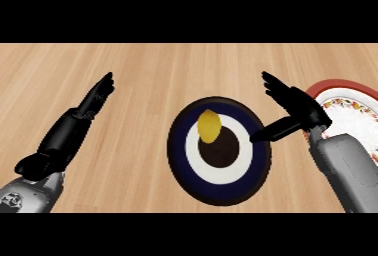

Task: Pick the lemon from the plate and place it in the plate

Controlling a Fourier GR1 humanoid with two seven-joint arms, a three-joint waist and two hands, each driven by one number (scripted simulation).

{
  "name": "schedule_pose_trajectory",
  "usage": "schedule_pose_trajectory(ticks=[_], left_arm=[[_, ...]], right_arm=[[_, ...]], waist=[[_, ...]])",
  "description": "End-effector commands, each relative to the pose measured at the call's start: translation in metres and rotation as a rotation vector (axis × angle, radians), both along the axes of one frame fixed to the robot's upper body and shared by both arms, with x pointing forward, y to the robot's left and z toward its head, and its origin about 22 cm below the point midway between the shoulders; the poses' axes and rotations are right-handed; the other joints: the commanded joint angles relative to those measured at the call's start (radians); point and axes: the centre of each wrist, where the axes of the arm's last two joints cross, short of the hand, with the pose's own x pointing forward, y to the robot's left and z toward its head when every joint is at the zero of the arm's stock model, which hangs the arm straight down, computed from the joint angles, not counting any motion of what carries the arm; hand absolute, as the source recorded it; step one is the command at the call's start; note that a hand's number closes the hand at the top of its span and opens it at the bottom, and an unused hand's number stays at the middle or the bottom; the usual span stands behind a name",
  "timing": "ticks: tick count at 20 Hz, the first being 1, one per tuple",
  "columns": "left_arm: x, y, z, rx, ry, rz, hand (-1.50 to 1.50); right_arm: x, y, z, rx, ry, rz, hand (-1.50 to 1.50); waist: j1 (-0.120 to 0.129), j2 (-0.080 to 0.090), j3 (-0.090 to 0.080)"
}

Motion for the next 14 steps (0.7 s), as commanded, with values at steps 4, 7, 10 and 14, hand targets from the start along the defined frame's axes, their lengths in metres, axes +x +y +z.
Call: schedule_pose_trajectory(ticks=[4, 7, 10, 14], left_arm=[[0.009, -0.003, -0.001, -0.019, 0.005, -0.050, 0.00], [0.009, 0.000, -0.009, -0.028, 0.013, -0.041, 0.00], [0.012, 0.025, -0.018, -0.043, 0.028, -0.015, 0.00], [0.013, 0.009, -0.014, -0.050, 0.043, -0.005, 0.00]], right_arm=[[0.038, 0.070, 0.052, -0.575, -0.035, 0.168, -1.50], [0.051, 0.132, 0.051, -0.582, 0.000, 0.188, -1.50], [0.057, 0.165, 0.068, -0.664, 0.043, 0.208, -1.50], [0.073, 0.174, 0.073, -0.635, 0.245, 0.244, -1.50]], waist=[[0.000, -0.014, 0.000], [-0.018, -0.016, 0.003], [-0.036, -0.020, 0.003], [-0.051, -0.020, 0.004]])
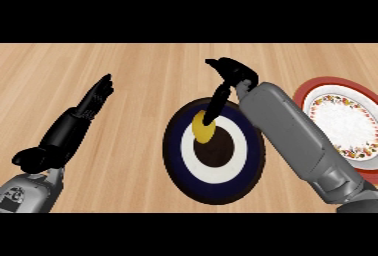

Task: Pick the lemon from the plate and place it in the plate

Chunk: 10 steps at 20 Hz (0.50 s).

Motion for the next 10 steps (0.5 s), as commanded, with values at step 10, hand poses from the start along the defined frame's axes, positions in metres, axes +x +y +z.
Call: schedule_pose_trajectory(ticks=[10], left_arm=[[0.012, 0.016, -0.004, -0.005, -0.005, 0.021, 0.00]], right_arm=[[0.031, 0.028, 0.032, -0.140, 0.398, 0.031, -1.50]], waist=[[-0.023, 0.000, 0.001]])
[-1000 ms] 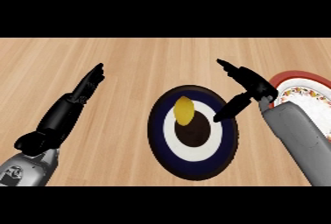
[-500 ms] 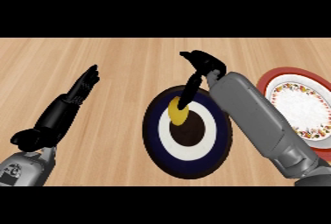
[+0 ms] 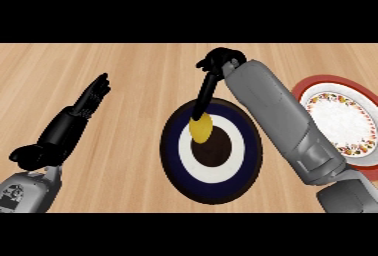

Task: Pick the lemon from the plate and place it in the plate

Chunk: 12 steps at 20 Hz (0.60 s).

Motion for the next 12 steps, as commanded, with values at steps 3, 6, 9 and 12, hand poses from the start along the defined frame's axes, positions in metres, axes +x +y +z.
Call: schedule_pose_trajectory(ticks=[3, 6, 9, 12], left_arm=[[0.002, -0.006, 0.017, -0.005, -0.004, -0.001, 0.00], [-0.002, -0.007, 0.000, -0.006, -0.011, -0.007, 0.00], [0.003, -0.004, 0.021, -0.001, 0.004, 0.009, 0.00], [-0.012, 0.000, -0.002, -0.003, -0.003, -0.004, 0.00]], right_arm=[[0.016, -0.009, 0.019, -0.132, 0.091, -0.024, -1.50], [0.023, -0.016, 0.019, -0.134, 0.120, -0.037, -1.50], [0.028, -0.045, 0.011, -0.130, 0.101, -0.073, -1.50], [0.032, -0.036, 0.016, -0.082, 0.121, -0.082, -1.50]], waist=[[-0.003, -0.002, 0.001], [0.000, 0.001, 0.000], [-0.006, -0.001, 0.001], [0.008, 0.002, 0.001]])
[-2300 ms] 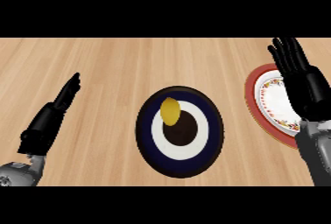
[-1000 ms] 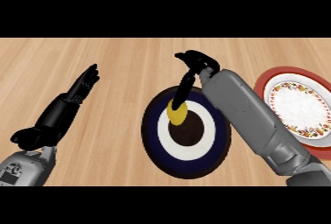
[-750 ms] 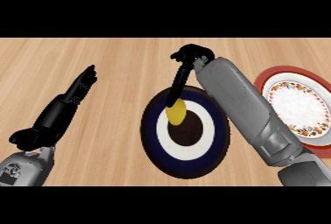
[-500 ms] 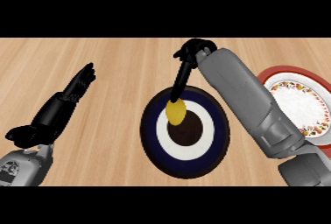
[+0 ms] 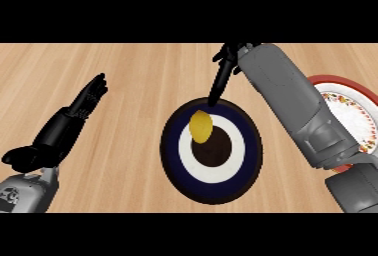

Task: Pick the lemon from the plate and place it in the plate

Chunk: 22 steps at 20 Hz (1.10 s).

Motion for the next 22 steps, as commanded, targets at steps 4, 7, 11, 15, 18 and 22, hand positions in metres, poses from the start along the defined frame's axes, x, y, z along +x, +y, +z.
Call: schedule_pose_trajectory(ticks=[4, 7, 11, 15, 18, 22], left_arm=[[-0.001, 0.000, 0.021, -0.001, -0.004, -0.002, 0.00], [0.012, 0.007, 0.011, 0.004, -0.006, 0.009, 0.00], [-0.002, 0.008, -0.015, -0.003, 0.011, 0.015, 0.00], [-0.005, 0.015, 0.001, -0.007, 0.003, 0.001, 0.00], [-0.012, -0.005, 0.001, -0.010, -0.002, 0.000, 0.00], [-0.002, 0.010, -0.002, -0.006, -0.004, 0.008, 0.00]], right_arm=[[0.002, -0.001, -0.011, -0.002, 0.098, 0.044, -1.50], [0.001, -0.020, -0.029, -0.021, 0.103, 0.066, -1.50], [-0.009, 0.014, -0.041, -0.029, 0.161, 0.116, -1.50], [-0.012, 0.016, -0.058, -0.042, 0.181, 0.116, -1.50], [-0.021, 0.015, -0.085, -0.040, 0.227, 0.148, -1.50], [-0.025, 0.029, -0.084, -0.029, 0.238, 0.148, -1.50]], waist=[[0.002, -0.002, 0.000], [-0.011, -0.001, 0.000], [-0.019, -0.005, 0.000], [-0.004, -0.001, 0.000], [-0.007, -0.003, 0.000], [-0.013, -0.003, 0.000]])
